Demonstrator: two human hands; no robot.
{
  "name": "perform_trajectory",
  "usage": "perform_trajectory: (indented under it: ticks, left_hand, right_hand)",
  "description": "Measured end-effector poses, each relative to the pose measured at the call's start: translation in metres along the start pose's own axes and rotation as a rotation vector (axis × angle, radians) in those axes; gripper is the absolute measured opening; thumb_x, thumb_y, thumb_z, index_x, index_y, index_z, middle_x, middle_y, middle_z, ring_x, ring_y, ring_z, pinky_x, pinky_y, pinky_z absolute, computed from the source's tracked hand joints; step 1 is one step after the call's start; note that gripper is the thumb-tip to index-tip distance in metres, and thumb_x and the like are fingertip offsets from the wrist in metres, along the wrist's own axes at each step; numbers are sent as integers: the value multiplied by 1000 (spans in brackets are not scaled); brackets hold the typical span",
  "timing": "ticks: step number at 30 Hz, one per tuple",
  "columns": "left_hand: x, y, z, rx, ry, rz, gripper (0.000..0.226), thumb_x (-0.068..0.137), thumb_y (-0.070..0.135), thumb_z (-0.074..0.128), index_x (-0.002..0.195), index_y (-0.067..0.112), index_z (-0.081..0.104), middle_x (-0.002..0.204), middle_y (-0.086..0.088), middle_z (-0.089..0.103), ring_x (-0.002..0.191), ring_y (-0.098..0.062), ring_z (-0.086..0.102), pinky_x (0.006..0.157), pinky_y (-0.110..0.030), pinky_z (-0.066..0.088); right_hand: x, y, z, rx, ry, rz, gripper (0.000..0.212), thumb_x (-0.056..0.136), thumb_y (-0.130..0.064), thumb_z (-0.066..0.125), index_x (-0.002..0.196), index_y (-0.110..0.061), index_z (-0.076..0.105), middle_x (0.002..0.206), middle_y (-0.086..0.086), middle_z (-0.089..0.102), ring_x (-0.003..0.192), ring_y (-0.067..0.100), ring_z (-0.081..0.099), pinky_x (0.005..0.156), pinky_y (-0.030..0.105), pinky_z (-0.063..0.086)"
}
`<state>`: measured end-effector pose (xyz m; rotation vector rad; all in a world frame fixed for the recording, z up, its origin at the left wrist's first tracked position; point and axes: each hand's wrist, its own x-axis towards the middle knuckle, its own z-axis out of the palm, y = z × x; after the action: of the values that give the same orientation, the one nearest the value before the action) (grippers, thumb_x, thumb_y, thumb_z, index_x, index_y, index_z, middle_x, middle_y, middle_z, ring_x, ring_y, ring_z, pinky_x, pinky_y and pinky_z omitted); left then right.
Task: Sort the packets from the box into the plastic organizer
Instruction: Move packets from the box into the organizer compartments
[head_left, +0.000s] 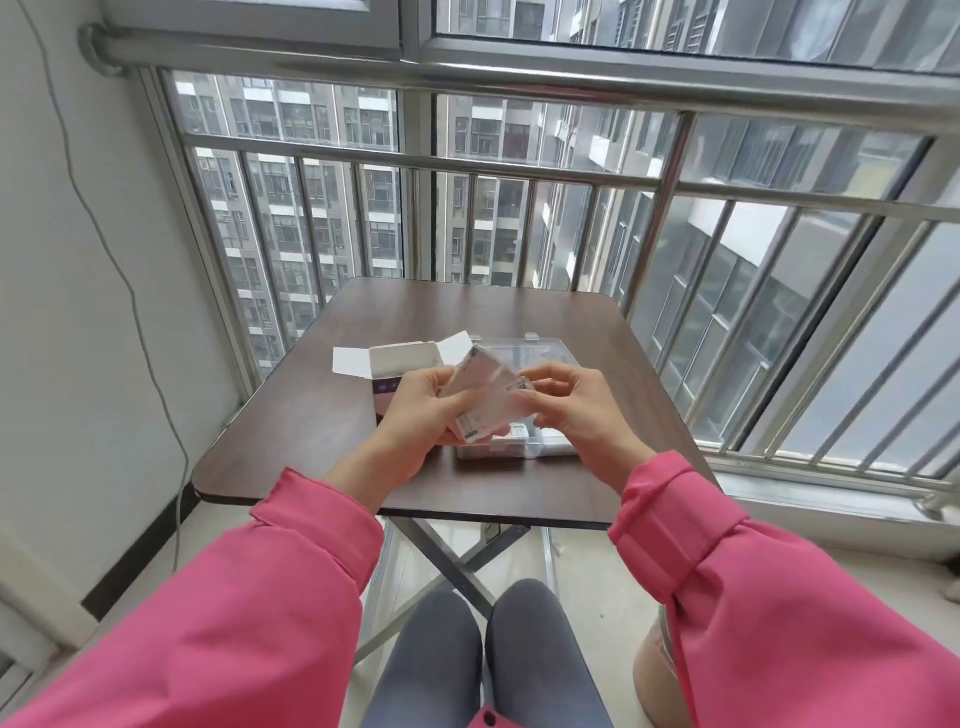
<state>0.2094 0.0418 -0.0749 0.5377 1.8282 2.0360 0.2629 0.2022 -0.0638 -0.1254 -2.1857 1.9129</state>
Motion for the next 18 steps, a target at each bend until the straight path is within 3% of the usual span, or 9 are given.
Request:
perform_trajectory:
  ticks: [3, 6, 9, 13, 16, 18]
  left_hand:
    - [3, -2, 8, -5, -36, -24, 17, 90, 12, 58, 102, 1, 64, 88, -18, 70, 76, -32, 69, 61, -36, 60]
    - [6, -3, 16, -14, -49, -82, 32, 100, 21, 43, 109, -5, 59, 94, -22, 65, 83, -34, 65, 67, -39, 58]
    - [9, -5, 23, 44, -25, -46, 24, 100, 15, 42, 94, 6, 63, 86, -15, 65, 75, -26, 66, 67, -39, 58]
    - [13, -9, 27, 170, 47, 60, 11, 93, 10, 55, 89, 14, 64, 84, -12, 64, 78, -27, 66, 65, -48, 57]
    - [13, -7, 33, 159, 45, 67, 11, 94, 12, 55, 86, 16, 61, 83, -10, 64, 70, -21, 69, 51, -35, 57]
    - [13, -8, 38, 132, 9, 51, 10, 95, 11, 52, 88, 14, 59, 85, -11, 65, 67, -20, 70, 49, -27, 55]
  right_hand:
    - [0, 3, -7, 31, 19, 17, 19, 78, 5, 68, 75, -11, 59, 55, -6, 65, 49, 0, 57, 45, 12, 39]
    - [1, 7, -13, -6, 78, 5, 23, 77, 5, 69, 69, -13, 58, 51, -8, 64, 47, -2, 55, 44, 11, 38]
    - [1, 12, -19, -15, 93, -2, 24, 76, 6, 69, 67, -13, 56, 53, -7, 63, 47, 0, 55, 44, 11, 38]
    - [0, 16, -24, -3, 77, 8, 24, 77, 4, 70, 70, -12, 53, 67, 7, 62, 53, 6, 54, 43, 13, 34]
    - [1, 18, -30, 5, 84, 4, 26, 77, 5, 69, 69, -12, 52, 69, 9, 58, 48, 1, 50, 42, 13, 33]
    - [1, 19, -33, 8, 96, 4, 26, 78, 5, 68, 68, -12, 52, 68, 9, 56, 46, 0, 48, 42, 12, 32]
